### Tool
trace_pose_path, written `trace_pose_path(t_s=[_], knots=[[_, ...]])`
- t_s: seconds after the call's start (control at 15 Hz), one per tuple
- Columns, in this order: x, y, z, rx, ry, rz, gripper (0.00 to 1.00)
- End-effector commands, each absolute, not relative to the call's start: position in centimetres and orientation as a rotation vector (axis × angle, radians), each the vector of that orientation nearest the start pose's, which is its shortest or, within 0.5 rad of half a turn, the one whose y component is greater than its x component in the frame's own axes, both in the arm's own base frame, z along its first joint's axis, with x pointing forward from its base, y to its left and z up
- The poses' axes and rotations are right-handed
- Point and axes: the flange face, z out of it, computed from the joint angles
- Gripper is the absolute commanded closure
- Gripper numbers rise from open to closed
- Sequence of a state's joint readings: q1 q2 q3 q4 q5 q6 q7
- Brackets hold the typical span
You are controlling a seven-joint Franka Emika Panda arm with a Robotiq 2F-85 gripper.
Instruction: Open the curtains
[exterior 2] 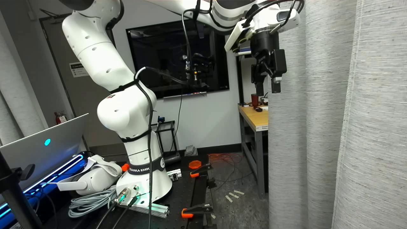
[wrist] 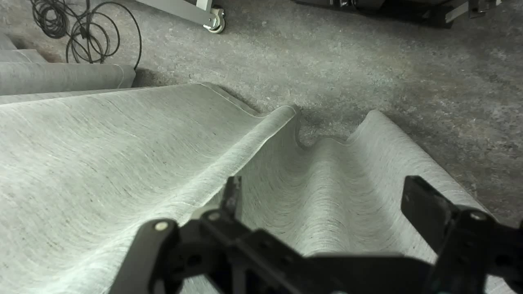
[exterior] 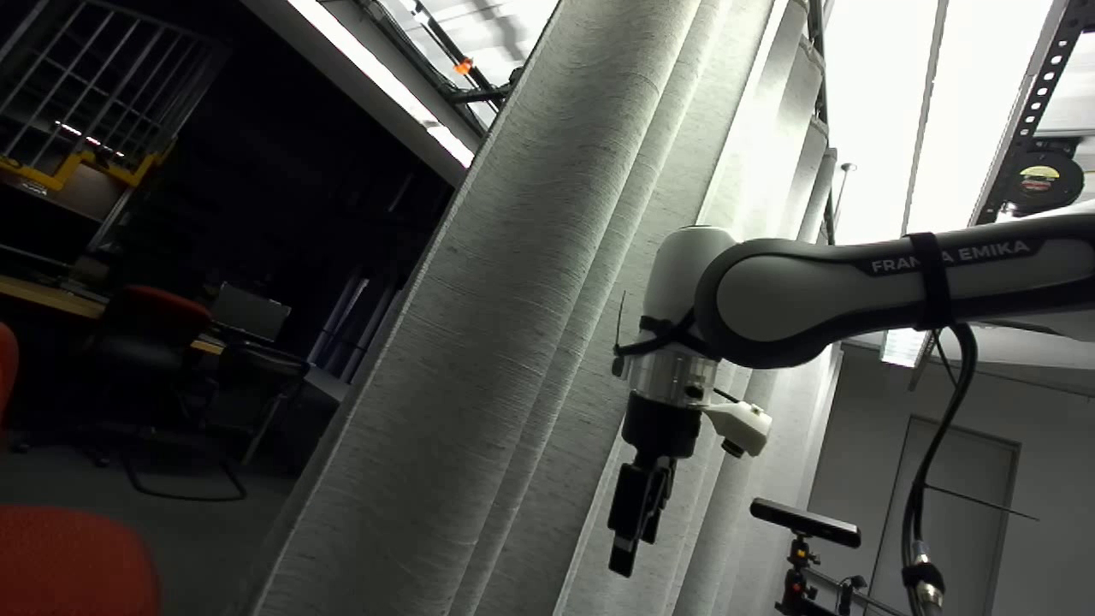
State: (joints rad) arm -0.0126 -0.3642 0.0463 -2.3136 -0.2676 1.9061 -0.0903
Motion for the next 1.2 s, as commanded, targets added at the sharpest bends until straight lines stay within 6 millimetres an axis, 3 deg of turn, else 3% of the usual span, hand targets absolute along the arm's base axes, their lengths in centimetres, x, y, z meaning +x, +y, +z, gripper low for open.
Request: trace_pose_path(t_s=[0.0, 1.13], knots=[[43.66, -0.30, 48.47, -3.386, -0.365, 0.091, 0.00], [43.61, -0.15, 48.60, -3.381, -0.380, 0.068, 0.00]])
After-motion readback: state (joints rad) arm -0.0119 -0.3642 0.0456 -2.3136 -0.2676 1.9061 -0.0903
